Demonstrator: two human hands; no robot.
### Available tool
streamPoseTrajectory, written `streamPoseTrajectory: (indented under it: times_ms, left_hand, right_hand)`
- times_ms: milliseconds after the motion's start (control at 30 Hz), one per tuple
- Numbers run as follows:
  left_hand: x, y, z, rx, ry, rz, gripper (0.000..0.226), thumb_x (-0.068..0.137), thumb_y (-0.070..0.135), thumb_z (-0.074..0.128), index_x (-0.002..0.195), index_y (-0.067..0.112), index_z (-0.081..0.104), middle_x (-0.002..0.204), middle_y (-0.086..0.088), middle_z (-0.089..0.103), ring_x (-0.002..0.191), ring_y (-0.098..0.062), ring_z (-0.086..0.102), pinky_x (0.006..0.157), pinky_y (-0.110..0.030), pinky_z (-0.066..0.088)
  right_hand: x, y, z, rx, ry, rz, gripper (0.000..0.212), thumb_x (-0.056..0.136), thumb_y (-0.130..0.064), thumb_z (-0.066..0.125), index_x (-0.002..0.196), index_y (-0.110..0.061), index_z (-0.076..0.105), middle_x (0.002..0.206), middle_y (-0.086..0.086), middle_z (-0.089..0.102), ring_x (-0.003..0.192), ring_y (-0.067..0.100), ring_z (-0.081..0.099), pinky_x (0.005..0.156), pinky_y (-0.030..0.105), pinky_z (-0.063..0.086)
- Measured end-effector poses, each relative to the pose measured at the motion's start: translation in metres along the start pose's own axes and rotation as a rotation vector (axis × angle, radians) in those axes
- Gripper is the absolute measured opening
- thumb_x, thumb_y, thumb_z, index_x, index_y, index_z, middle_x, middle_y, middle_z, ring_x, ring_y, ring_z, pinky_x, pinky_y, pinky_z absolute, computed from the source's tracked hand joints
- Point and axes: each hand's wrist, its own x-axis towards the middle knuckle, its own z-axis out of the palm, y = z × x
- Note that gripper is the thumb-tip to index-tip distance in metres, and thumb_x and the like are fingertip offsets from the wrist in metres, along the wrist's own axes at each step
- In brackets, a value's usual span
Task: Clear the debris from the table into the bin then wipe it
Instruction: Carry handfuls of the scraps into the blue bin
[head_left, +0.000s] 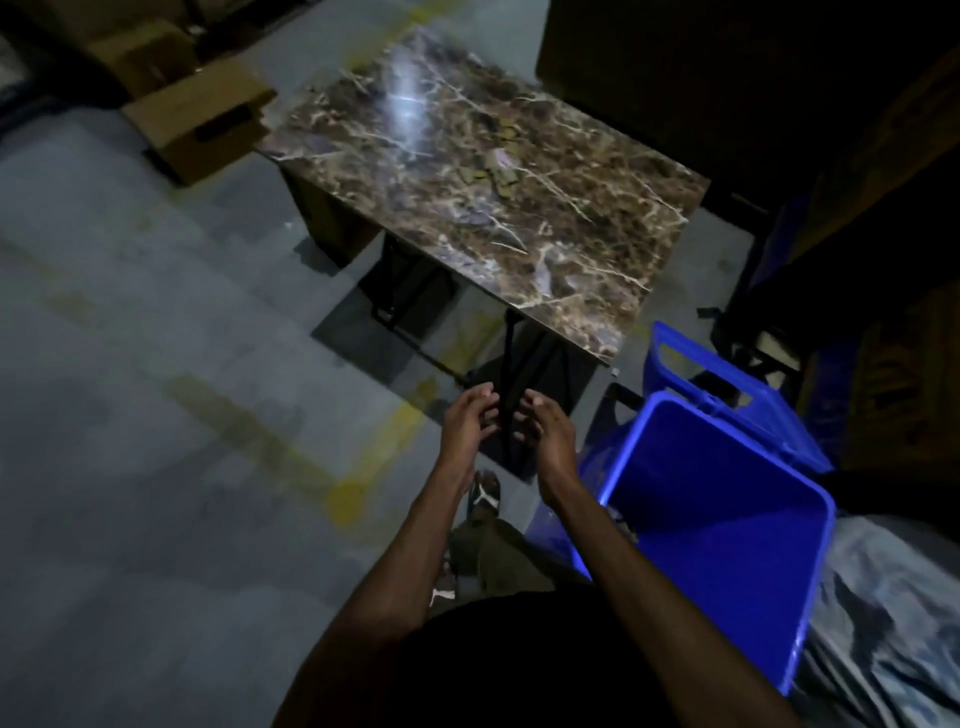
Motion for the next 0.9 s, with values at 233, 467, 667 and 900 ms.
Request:
streamPoseTrajectory:
  times_ms: [233,467,667,900]
  left_hand:
    - [0.081,0.066,-0.003,-0.019,0.125,0.039,0.027,0.102,0.015,0.061,0.125,0.007,0.070,0.112,-0.006,0.074,0.101,-0.022,0.069,0.074,-0.022,0.057]
    - [0.161,0.149,0.040,0.097,0.172,0.065,0.026,0.104,0.014,0.058,0.127,0.006,0.067,0.108,-0.010,0.070,0.089,-0.017,0.066,0.069,-0.022,0.052]
    - [0.221,0.174,0.078,0.147,0.146,-0.011,0.015,0.098,0.007,0.061,0.112,0.008,0.069,0.094,-0.010,0.067,0.077,-0.019,0.060,0.064,-0.028,0.044]
    - [0.287,0.192,0.100,0.249,0.068,-0.098,0.012,0.091,0.000,0.058,0.098,0.007,0.066,0.070,-0.014,0.054,0.053,-0.020,0.045,0.052,-0.029,0.035]
  right_hand:
    - [0.107,-0.031,0.069,0.072,-0.064,0.046,0.025,0.107,-0.014,0.052,0.125,-0.003,0.065,0.099,0.008,0.067,0.084,0.020,0.064,0.068,0.031,0.048]
    - [0.213,-0.089,0.108,0.056,-0.103,0.035,0.013,0.101,-0.014,0.063,0.106,-0.017,0.074,0.106,0.007,0.072,0.096,0.030,0.069,0.077,0.037,0.053]
    - [0.270,-0.108,0.098,0.009,-0.031,0.084,0.015,0.097,-0.013,0.062,0.104,-0.020,0.074,0.091,0.006,0.069,0.071,0.019,0.064,0.063,0.032,0.048]
    - [0.326,-0.115,0.095,0.020,0.113,0.160,0.014,0.097,-0.014,0.061,0.099,-0.024,0.071,0.069,0.003,0.060,0.057,0.017,0.050,0.049,0.023,0.033]
